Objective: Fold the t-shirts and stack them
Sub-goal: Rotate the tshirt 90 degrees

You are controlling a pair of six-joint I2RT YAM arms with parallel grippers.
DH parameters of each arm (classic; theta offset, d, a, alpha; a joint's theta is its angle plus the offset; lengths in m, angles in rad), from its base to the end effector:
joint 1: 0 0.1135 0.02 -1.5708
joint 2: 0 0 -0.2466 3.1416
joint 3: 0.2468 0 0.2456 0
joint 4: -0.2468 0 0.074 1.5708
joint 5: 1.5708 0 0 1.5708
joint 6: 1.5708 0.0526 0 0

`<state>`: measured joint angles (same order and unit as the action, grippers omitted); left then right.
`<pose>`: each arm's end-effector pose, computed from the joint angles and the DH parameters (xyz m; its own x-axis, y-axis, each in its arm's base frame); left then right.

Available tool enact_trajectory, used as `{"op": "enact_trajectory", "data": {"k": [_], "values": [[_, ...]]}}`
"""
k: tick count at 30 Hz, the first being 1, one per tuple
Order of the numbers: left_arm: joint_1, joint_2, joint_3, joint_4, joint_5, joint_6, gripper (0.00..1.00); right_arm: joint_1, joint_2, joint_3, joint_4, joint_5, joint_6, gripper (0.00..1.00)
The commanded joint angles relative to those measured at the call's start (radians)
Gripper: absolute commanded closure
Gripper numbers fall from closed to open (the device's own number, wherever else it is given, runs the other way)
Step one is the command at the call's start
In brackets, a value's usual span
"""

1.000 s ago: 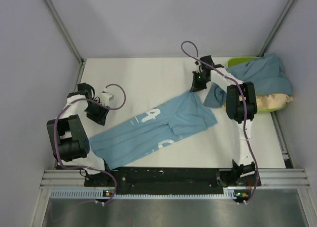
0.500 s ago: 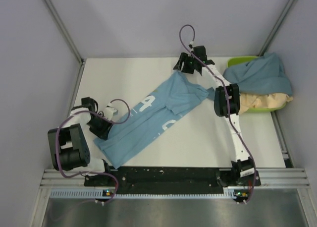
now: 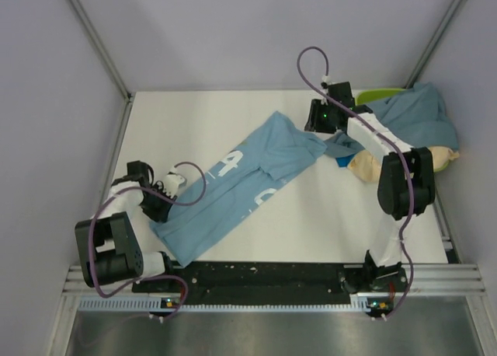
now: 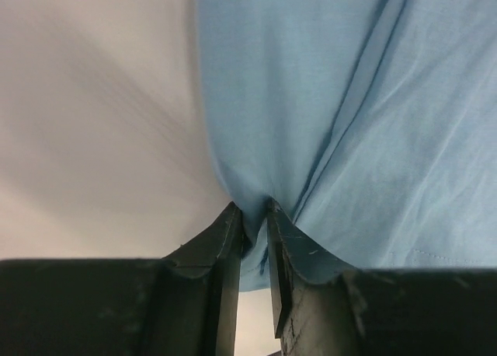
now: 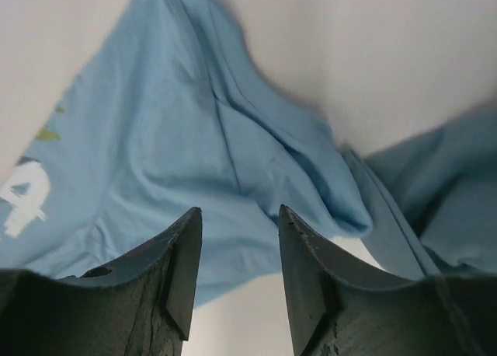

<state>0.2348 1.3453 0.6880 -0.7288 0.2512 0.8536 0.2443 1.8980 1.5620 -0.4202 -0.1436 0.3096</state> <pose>0.2102 0.0368 0.1330 -0.7647 0.5677 -0.3049 0.6016 0.7985 -0.0222 0.4208 0.1127 0.2386 -0.7378 0.1268 -0.6629 -0.1214 0.9412 0.3152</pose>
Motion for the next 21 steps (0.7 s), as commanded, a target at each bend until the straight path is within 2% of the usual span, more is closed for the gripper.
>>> {"op": "enact_trajectory", "data": {"k": [1,6,9,13,16,18,21], "values": [[0.000,-0.058,-0.038,-0.101,0.063,0.025,0.73,-0.010,-0.007,-0.163,-0.032,0.081,0.011,0.52],[0.000,-0.086,0.005,-0.145,0.105,0.009,0.67,-0.017,0.070,-0.175,-0.011,0.046,0.054,0.49],[0.000,-0.095,0.030,-0.198,0.126,0.015,0.65,-0.020,0.142,-0.145,0.009,0.023,0.066,0.51],[0.000,-0.141,0.027,-0.216,0.122,0.038,0.61,-0.022,0.245,-0.041,0.005,-0.037,0.056,0.81],[0.000,-0.155,0.038,-0.230,0.141,0.051,0.55,-0.022,0.323,0.084,0.000,-0.111,0.083,0.95],[-0.002,-0.150,0.064,-0.236,0.178,0.044,0.50,-0.022,0.378,0.200,0.001,-0.177,0.103,1.00],[-0.011,-0.112,0.122,-0.238,0.282,0.012,0.45,-0.026,0.508,0.436,0.000,-0.229,0.129,1.00]]}}
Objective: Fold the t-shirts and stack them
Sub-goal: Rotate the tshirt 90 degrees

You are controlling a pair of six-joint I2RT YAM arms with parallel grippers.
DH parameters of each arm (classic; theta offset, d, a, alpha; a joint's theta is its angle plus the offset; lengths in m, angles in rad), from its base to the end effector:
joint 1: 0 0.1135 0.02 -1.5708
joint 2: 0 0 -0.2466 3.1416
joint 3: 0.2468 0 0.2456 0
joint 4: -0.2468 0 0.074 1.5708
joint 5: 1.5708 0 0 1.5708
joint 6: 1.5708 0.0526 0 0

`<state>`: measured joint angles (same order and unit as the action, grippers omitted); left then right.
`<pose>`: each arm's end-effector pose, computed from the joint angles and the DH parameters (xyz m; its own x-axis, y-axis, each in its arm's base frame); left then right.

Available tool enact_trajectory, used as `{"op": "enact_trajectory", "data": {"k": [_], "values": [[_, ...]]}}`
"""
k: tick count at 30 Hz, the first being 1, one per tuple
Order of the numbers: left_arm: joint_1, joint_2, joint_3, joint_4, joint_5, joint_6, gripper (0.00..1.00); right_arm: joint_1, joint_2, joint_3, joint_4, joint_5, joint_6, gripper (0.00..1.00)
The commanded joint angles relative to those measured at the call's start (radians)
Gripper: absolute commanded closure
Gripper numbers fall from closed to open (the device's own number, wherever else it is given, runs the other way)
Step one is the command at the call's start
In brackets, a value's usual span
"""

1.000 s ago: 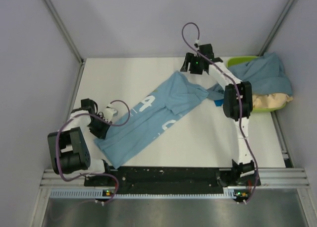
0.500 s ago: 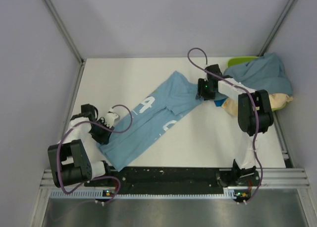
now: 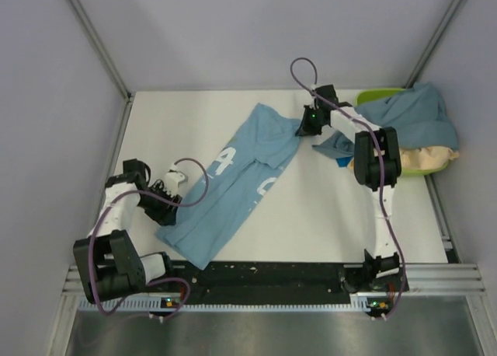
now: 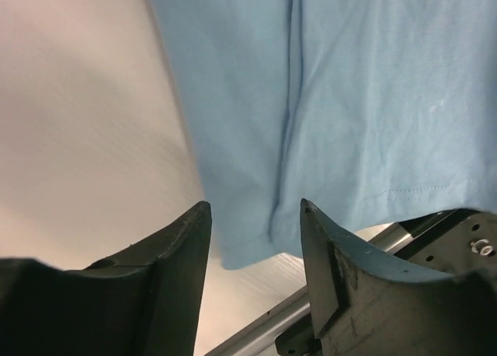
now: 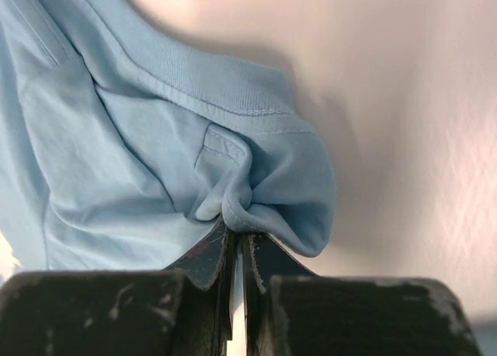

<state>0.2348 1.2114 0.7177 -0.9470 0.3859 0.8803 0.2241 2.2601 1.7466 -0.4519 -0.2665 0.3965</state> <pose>0.1868 0.0243 0.1626 -0.7438 0.5565 -0.3704 0.6364 0.7590 -0.1377 0.4695 0.1212 0.1365 -0.8787 0.1818 -0.4413 -0.0229 0.9075 0.4195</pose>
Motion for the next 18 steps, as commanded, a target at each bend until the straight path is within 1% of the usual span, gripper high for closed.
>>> {"op": "enact_trajectory", "data": {"k": [1,4,6,7,8,9,11,13,14,16,18], "values": [[-0.026,0.034,0.110,-0.022,0.180,-0.027,0.45,-0.011,0.195,0.331,0.032,-0.131,0.054,1.00],[-0.103,0.068,0.135,-0.006,0.240,-0.049,0.45,-0.037,0.398,0.650,0.041,-0.287,0.093,1.00],[-0.198,0.080,0.131,0.039,0.213,-0.078,0.46,-0.051,0.521,0.837,0.056,-0.333,0.151,1.00],[-0.231,0.088,0.126,0.068,0.188,-0.095,0.47,-0.061,0.557,0.879,0.096,-0.344,0.195,1.00],[-0.288,0.100,0.123,0.100,0.167,-0.115,0.50,-0.071,0.565,0.870,0.149,-0.341,0.237,1.00],[-0.331,0.115,0.130,0.129,0.159,-0.133,0.53,-0.080,0.556,0.823,0.220,-0.335,0.295,1.00],[-0.397,0.155,0.155,0.177,0.162,-0.174,0.63,-0.095,0.512,0.728,0.320,-0.338,0.327,0.80],[-0.442,0.197,0.186,0.218,0.156,-0.210,0.74,-0.095,0.462,0.691,0.322,-0.382,0.292,0.63],[-0.454,0.217,0.204,0.238,0.143,-0.227,0.81,-0.094,0.434,0.668,0.318,-0.426,0.279,0.57],[-0.460,0.264,0.244,0.261,0.110,-0.241,0.89,-0.085,0.353,0.608,0.312,-0.499,0.222,0.49],[-0.460,0.313,0.276,0.283,0.070,-0.244,0.96,-0.075,0.218,0.518,0.283,-0.501,0.130,0.40]]}}
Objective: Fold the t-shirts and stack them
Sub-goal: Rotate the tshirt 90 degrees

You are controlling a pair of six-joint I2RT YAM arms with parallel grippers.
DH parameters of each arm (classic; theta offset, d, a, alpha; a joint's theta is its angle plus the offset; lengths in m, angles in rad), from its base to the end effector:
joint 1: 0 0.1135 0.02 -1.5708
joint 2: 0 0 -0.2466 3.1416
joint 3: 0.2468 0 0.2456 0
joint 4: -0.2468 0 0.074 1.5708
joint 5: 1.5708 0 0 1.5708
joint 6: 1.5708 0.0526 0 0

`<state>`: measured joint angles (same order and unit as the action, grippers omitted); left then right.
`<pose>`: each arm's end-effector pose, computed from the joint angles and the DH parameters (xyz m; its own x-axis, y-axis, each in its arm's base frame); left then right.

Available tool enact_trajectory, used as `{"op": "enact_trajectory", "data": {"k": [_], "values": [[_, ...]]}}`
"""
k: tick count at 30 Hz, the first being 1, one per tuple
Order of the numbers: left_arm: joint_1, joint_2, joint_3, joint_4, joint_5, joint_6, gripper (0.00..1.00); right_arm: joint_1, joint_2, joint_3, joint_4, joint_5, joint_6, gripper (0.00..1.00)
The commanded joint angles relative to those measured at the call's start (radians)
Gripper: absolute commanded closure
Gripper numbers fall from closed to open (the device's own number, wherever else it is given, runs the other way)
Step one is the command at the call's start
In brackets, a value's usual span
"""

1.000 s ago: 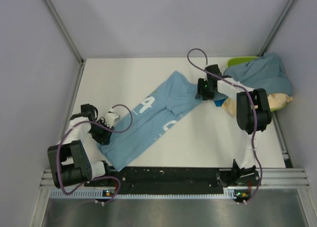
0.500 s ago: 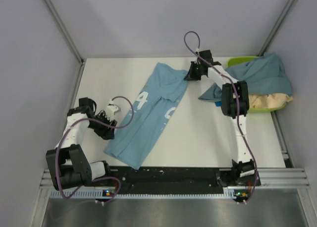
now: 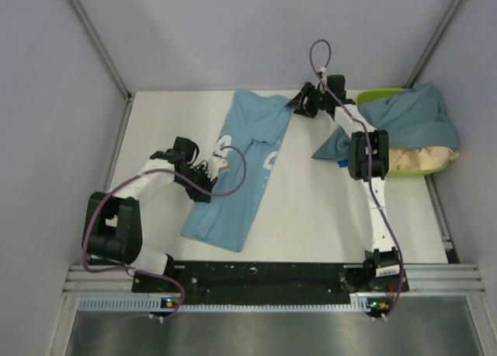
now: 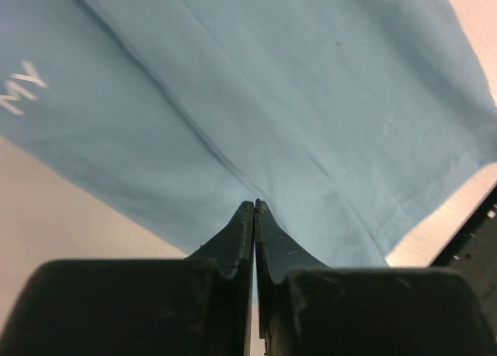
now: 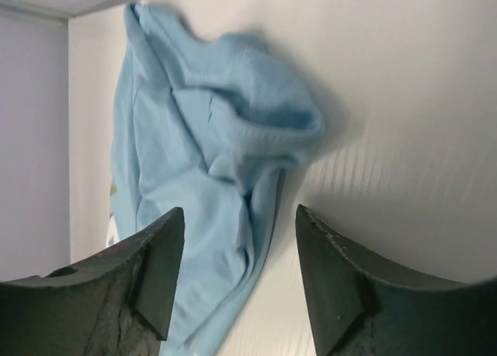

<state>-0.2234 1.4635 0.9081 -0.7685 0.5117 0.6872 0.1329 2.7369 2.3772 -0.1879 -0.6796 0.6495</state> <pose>0.2448 -0.0820 0.1679 -0.5344 0.6886 -0.4901 0.8394 0.5005 -0.2120 0.5793 0.1108 0.1231 -0.7950 0.3683 -0.4820 -0.1935 0.5991 0.7769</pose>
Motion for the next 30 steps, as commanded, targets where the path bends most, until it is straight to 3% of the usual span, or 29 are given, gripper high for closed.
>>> {"op": "enact_trajectory", "data": {"k": [1,4,6,8,11,15,21,30], "values": [[-0.002,0.086,0.098,0.122,-0.074,-0.058,0.99,0.016,-0.316,-0.169,-0.001,-0.056,-0.152,0.38],[-0.007,0.152,0.123,0.138,-0.070,-0.055,1.00,0.016,-0.507,-0.376,-0.015,0.096,-0.220,0.36],[-0.036,0.190,0.124,0.136,-0.075,-0.058,1.00,0.017,-0.618,-0.511,-0.010,0.162,-0.208,0.40],[-0.068,0.208,0.103,0.152,-0.096,-0.049,1.00,0.025,-0.722,-0.646,0.007,0.128,-0.182,0.50],[-0.100,0.221,0.075,0.186,-0.111,-0.031,1.00,0.077,-0.853,-0.864,0.070,0.043,-0.156,0.74],[-0.128,0.222,0.094,0.137,-0.093,0.000,1.00,0.198,-0.916,-1.047,0.124,-0.052,-0.128,0.99],[-0.151,0.184,0.100,0.008,0.029,0.099,0.99,0.349,-0.826,-1.151,0.094,-0.066,-0.137,1.00],[-0.261,0.213,0.172,-0.224,0.197,0.251,0.99,0.350,-0.678,-1.081,-0.057,0.104,-0.208,1.00]]}}
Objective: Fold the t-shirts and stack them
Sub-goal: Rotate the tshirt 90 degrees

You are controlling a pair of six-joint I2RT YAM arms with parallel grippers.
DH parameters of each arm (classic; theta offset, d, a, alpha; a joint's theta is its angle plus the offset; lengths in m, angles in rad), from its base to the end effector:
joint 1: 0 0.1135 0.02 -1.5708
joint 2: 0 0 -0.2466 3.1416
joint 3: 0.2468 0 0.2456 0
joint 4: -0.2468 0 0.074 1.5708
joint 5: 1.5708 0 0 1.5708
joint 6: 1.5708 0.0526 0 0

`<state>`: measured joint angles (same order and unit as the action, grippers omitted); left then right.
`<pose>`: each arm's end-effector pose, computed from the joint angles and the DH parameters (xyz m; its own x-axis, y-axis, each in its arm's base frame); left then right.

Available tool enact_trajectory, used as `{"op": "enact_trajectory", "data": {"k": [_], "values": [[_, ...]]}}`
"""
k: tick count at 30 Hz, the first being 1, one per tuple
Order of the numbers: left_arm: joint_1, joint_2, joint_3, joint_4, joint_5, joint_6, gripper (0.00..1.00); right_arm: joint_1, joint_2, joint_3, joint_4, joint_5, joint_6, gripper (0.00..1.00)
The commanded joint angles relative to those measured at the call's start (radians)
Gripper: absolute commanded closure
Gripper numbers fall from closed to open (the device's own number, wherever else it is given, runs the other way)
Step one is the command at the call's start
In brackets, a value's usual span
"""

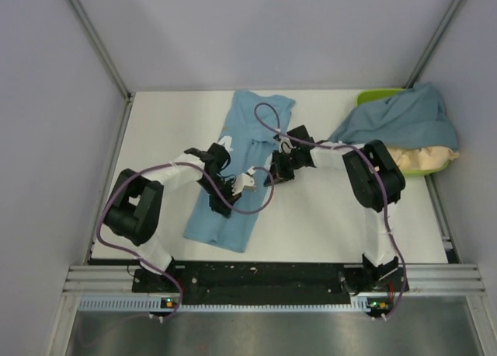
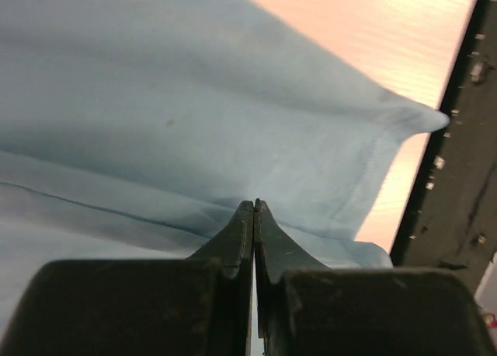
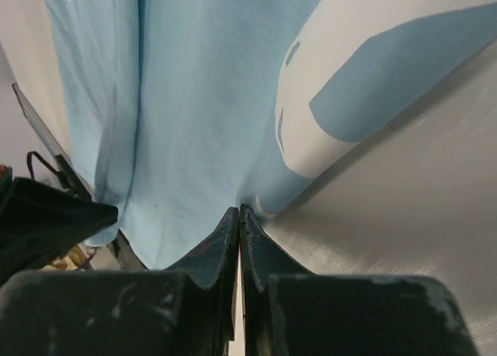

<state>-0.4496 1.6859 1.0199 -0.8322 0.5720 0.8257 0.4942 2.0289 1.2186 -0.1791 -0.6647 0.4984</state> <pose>0.2409 -0.1479 0.1406 -0.3145 0.8380 -0.4460 0.9320 0.1833 -0.3128 0.3368 0.2183 0.1070 -0.9672 -0.0937 -0.2360 -0.2382 0.6570 0.7153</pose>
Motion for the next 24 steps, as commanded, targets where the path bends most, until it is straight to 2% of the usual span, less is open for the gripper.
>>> {"op": "enact_trajectory", "data": {"k": [1,7,9,11,13,15,18,24], "values": [[-0.049,-0.018,0.068,-0.194,0.150,0.134,0.99,-0.016,0.037,0.081,-0.075,0.105,-0.055,1.00],[-0.080,-0.120,0.085,-0.396,0.239,0.263,0.94,-0.028,0.025,0.078,-0.097,0.123,-0.078,1.00],[-0.077,-0.155,0.088,-0.404,0.246,0.265,0.94,-0.028,0.001,0.081,-0.106,0.120,-0.095,1.00],[-0.048,-0.215,0.053,-0.276,0.169,0.170,0.99,-0.028,-0.031,0.079,-0.117,0.119,-0.110,1.00],[0.001,-0.250,-0.004,-0.066,-0.005,0.034,1.00,-0.029,-0.074,0.062,-0.118,0.140,-0.118,1.00],[0.049,-0.233,-0.035,0.069,-0.117,-0.022,1.00,-0.028,-0.102,0.061,-0.122,0.166,-0.121,1.00],[0.034,-0.171,-0.049,0.094,-0.181,-0.022,1.00,-0.035,-0.099,0.079,-0.131,0.182,-0.121,1.00],[-0.142,-0.131,-0.113,0.073,-0.139,-0.002,1.00,-0.150,0.002,0.197,-0.134,0.197,-0.067,0.98]]}}
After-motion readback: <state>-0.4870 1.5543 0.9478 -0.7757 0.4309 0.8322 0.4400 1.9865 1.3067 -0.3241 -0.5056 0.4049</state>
